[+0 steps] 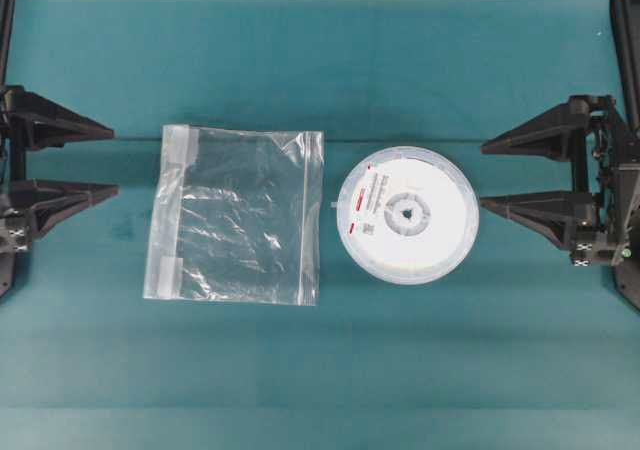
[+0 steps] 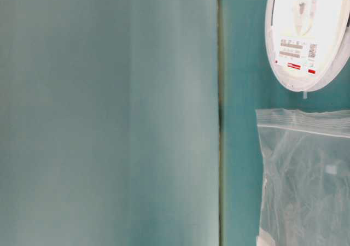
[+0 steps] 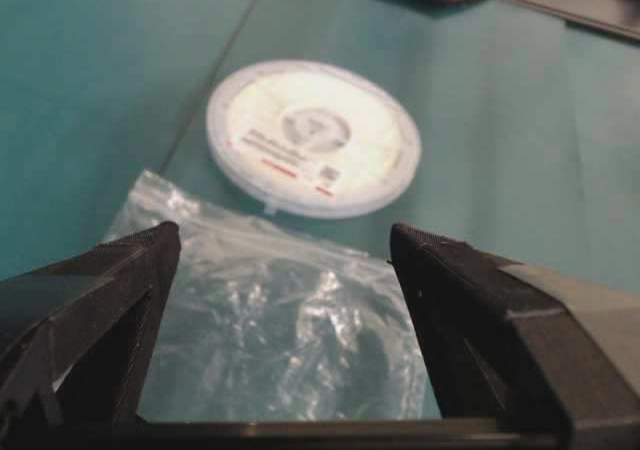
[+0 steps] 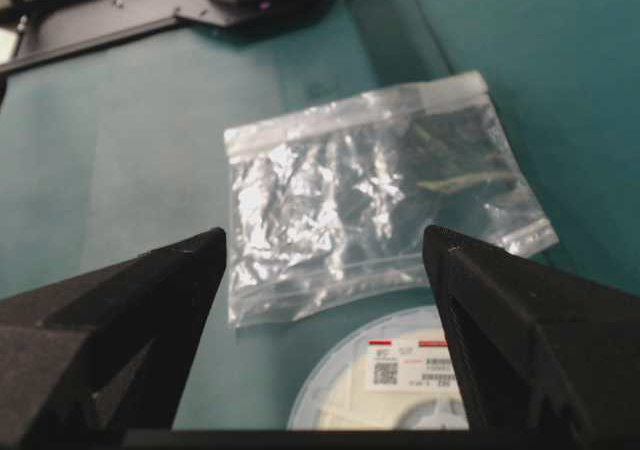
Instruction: Take out the reel from the clear zip bag.
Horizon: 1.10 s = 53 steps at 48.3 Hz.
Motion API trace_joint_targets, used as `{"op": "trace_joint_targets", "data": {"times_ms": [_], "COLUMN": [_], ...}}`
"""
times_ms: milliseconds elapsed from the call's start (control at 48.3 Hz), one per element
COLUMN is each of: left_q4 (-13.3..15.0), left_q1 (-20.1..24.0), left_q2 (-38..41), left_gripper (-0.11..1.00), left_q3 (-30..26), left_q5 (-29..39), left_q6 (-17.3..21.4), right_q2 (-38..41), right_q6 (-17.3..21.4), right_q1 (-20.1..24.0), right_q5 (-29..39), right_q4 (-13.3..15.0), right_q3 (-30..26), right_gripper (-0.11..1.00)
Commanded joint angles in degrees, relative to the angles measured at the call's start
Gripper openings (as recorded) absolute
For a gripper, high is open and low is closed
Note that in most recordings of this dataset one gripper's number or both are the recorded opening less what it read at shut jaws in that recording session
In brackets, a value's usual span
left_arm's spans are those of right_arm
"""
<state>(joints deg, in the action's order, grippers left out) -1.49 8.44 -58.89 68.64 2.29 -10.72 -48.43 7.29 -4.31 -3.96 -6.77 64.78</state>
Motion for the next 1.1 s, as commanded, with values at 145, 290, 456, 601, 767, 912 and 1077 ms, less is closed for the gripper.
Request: {"op": "trace_joint_targets", "data": {"times_ms": [145,290,456,601,767,912,1077], "left_q4": [-0.2,-0.2,-0.2,-0.2,-0.2,-0.2,-0.2], "left_q1": [-0.4,-0.4,-0.4,-0.4,-0.4,-0.4,-0.4], "left_q2": [0.2,0.2,0.2,-0.1,-0.1,-0.1,-0.1], "left_gripper": [0.92,0.92,0.92,0.92,0.92,0.92,0.92], "left_q3": [-1.6,-1.6,-1.6,-1.6,-1.6,-1.6,-1.6], "left_q5": [-0.6,-0.6,-0.8,-1.0,-1.0,-1.0,-1.0], "left_q6": [0.4,0.4,0.4,0.4,0.4,0.4,0.4], "right_q2": [0.1,0.1,0.1,0.1,0.1,0.0,0.0], "right_q6": [-0.4,-0.4,-0.4,-0.4,-0.2,-0.1,-0.2], "right_q1": [0.2,0.2,0.2,0.2,0.2,0.2,0.2], "right_q5": [-0.4,-0.4,-0.4,-0.2,0.8,0.9,1.0], "right_q4": [0.1,0.2,0.2,0.1,0.1,0.1,0.1], "right_q3": [-1.0,-1.0,-1.0,-1.0,-1.0,-1.0,-1.0], "right_gripper": [0.94,0.94,0.94,0.94,0.94,0.94,0.94]}}
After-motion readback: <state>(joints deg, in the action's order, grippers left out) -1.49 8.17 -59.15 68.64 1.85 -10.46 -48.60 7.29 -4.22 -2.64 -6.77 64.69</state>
